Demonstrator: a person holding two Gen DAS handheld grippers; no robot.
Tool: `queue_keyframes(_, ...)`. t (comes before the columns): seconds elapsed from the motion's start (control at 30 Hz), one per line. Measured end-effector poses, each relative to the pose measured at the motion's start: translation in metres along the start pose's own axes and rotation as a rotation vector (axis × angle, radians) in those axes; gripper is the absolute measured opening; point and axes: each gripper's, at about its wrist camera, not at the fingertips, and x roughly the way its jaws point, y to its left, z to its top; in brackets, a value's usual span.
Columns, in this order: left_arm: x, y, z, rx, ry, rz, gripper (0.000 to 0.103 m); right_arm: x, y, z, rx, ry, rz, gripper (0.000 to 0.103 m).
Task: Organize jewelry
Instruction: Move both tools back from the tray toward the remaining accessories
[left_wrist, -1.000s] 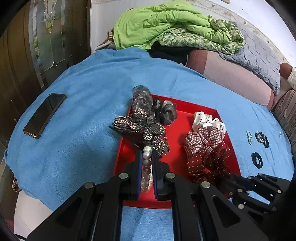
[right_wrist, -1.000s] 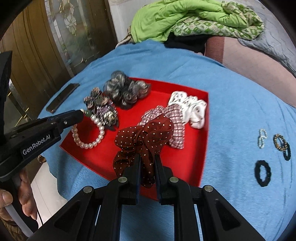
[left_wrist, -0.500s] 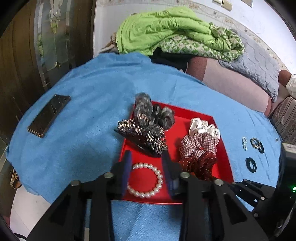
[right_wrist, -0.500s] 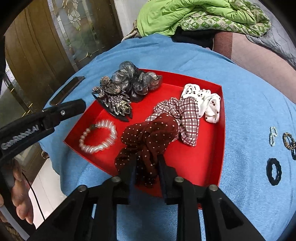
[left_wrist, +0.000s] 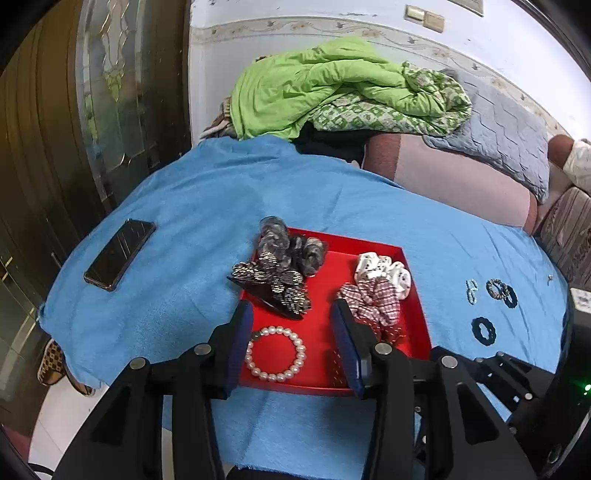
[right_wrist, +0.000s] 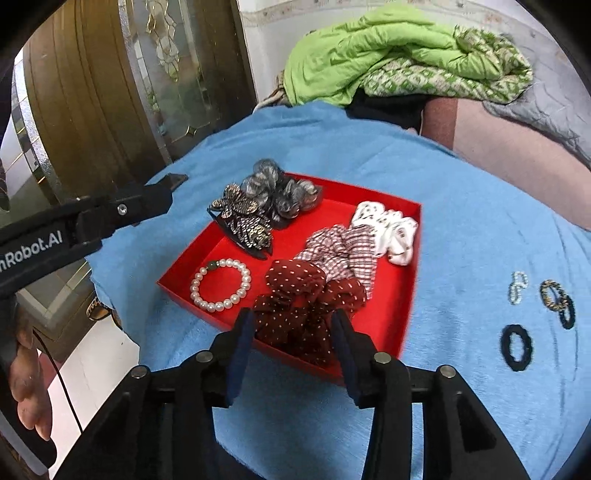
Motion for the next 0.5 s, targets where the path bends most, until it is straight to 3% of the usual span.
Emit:
queue_keyframes(0.23,-0.013,-0.034,-0.007,0.055,-0.009,-0.005,0.049,-0.028,-0.030,-0.016,0.024,-0.026,-0.061,0.051)
queue_keyframes(0.5,-0.018,-0.076,-0.014,0.138,0.002,-0.008,0.051,-0.052,-0.082,-0.039,0.137,-0.027,-0.107,0.053)
